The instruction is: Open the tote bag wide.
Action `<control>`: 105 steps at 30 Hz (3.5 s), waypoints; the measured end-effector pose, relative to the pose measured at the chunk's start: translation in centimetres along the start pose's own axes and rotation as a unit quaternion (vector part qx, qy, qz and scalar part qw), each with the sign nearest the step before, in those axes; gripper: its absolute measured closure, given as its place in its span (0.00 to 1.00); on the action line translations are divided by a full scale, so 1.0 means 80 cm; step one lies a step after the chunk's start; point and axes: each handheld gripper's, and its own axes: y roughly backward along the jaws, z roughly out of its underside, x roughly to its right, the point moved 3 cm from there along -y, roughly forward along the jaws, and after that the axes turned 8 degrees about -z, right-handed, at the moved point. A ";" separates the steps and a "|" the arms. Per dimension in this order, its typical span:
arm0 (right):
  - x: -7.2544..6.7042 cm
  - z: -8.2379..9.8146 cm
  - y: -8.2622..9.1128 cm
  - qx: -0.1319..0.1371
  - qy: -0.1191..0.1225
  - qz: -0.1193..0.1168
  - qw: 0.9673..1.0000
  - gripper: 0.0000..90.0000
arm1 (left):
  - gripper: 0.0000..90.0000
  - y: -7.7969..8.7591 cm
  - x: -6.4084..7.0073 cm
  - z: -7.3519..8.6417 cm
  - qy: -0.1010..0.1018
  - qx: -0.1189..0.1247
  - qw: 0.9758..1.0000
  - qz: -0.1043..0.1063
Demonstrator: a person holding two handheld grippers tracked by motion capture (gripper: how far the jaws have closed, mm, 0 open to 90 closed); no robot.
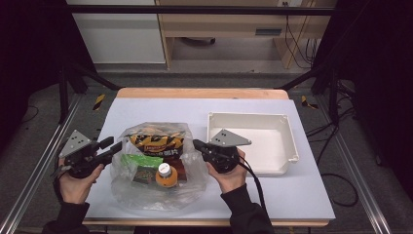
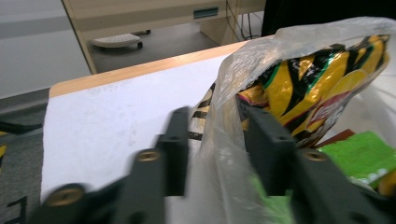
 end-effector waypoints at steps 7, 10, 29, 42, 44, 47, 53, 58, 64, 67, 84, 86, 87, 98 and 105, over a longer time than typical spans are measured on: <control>0.004 0.000 -0.003 -0.003 0.002 0.011 1.000 1.00 | 1.00 -0.019 -0.001 0.000 -0.004 -0.022 1.000 0.002; 0.008 0.000 -0.004 -0.002 0.003 0.015 1.000 1.00 | 1.00 -0.022 -0.004 -0.004 -0.004 -0.011 1.000 -0.008; 0.032 0.036 -0.068 -0.090 -0.001 0.065 0.994 1.00 | 1.00 -0.093 -0.026 0.044 -0.011 -0.102 0.994 -0.024; 0.037 0.067 -0.097 -0.141 -0.019 0.065 0.988 0.99 | 1.00 -0.116 -0.031 0.085 -0.017 -0.142 0.989 -0.021; 0.038 0.071 -0.100 -0.146 -0.021 0.064 0.987 0.99 | 1.00 -0.119 -0.030 0.091 -0.016 -0.148 0.989 -0.017; 0.038 0.071 -0.100 -0.146 -0.017 0.064 0.987 0.98 | 1.00 -0.123 -0.029 0.098 -0.015 -0.159 0.987 -0.011; 0.036 0.069 -0.098 -0.150 -0.015 0.058 0.987 0.86 | 0.82 -0.118 -0.033 0.098 0.006 -0.157 0.987 -0.021; 0.038 0.053 -0.075 -0.104 -0.025 0.048 0.993 0.74 | 0.52 -0.090 -0.048 0.087 0.049 -0.114 0.992 -0.033; 0.036 0.028 -0.030 -0.043 -0.013 0.041 0.998 0.68 | 0.40 -0.044 -0.062 0.070 0.086 -0.044 0.995 -0.040; 0.032 0.019 -0.008 -0.023 -0.005 0.035 0.999 0.67 | 0.39 -0.022 -0.062 0.055 0.091 -0.013 0.995 -0.036; -0.004 0.013 0.038 0.005 0.015 -0.007 1.000 0.62 | 0.64 0.021 0.007 0.032 0.035 -0.008 0.999 0.005; -0.008 0.020 0.029 -0.010 0.014 -0.017 1.000 0.65 | 0.74 0.020 0.008 0.033 0.036 -0.013 0.999 0.007; -0.009 0.023 0.024 -0.017 0.014 -0.019 1.000 0.69 | 0.80 0.020 0.007 0.035 0.037 -0.015 0.999 0.005; -0.007 0.064 0.014 -0.094 0.012 -0.028 0.995 1.00 | 1.00 0.025 -0.004 0.073 0.036 -0.057 0.998 -0.004; 0.003 0.104 0.016 -0.131 -0.009 -0.014 0.991 1.00 | 1.00 0.001 0.003 0.115 0.016 -0.119 0.993 -0.014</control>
